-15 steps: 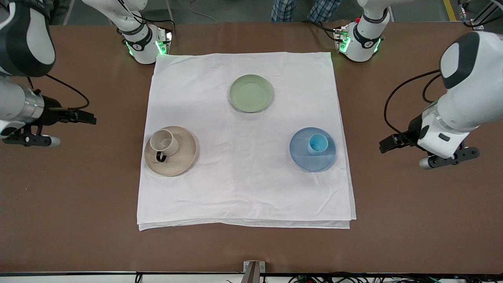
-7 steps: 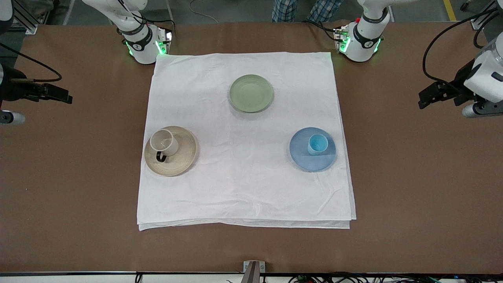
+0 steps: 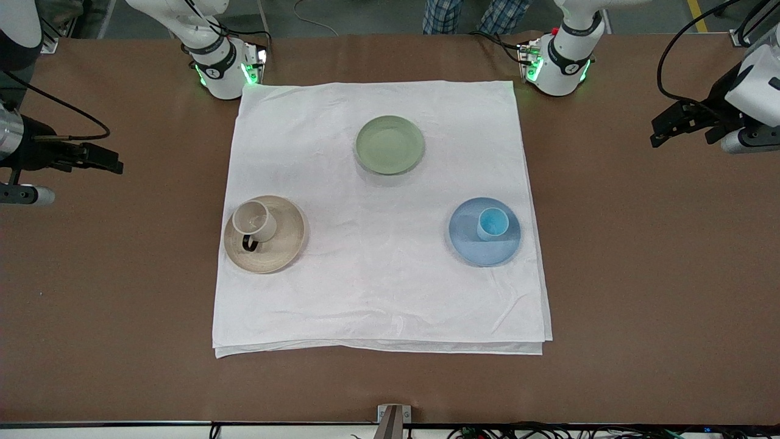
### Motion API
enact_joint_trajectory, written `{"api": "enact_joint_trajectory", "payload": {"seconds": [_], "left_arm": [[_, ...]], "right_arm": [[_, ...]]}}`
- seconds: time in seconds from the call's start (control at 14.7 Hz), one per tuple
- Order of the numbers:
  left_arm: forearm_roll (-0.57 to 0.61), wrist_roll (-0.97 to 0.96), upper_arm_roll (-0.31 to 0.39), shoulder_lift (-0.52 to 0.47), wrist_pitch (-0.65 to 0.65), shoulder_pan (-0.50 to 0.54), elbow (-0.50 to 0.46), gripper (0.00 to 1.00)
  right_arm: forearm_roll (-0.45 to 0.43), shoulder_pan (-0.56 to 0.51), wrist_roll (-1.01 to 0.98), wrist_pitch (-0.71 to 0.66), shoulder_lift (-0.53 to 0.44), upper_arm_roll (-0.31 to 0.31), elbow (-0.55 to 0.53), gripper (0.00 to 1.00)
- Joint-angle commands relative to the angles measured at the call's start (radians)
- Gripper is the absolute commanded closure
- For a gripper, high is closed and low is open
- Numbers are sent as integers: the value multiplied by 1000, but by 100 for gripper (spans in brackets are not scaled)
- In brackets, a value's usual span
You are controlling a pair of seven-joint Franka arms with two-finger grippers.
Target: Place blue cup in blue plate and white mug in gray plate
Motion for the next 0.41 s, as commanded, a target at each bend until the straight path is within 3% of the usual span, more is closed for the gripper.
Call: {"api": "enact_joint_trajectory", "payload": {"seconds": [0.0, 0.34], "left_arm": [[-7, 17, 4, 6, 6, -4, 17, 0], [-6, 13, -1, 23, 5, -10, 33, 0]], "right_arm": [[-1, 31, -26, 22, -56, -53, -56, 0], [8, 30, -26, 68, -117, -47, -111, 0]]}}
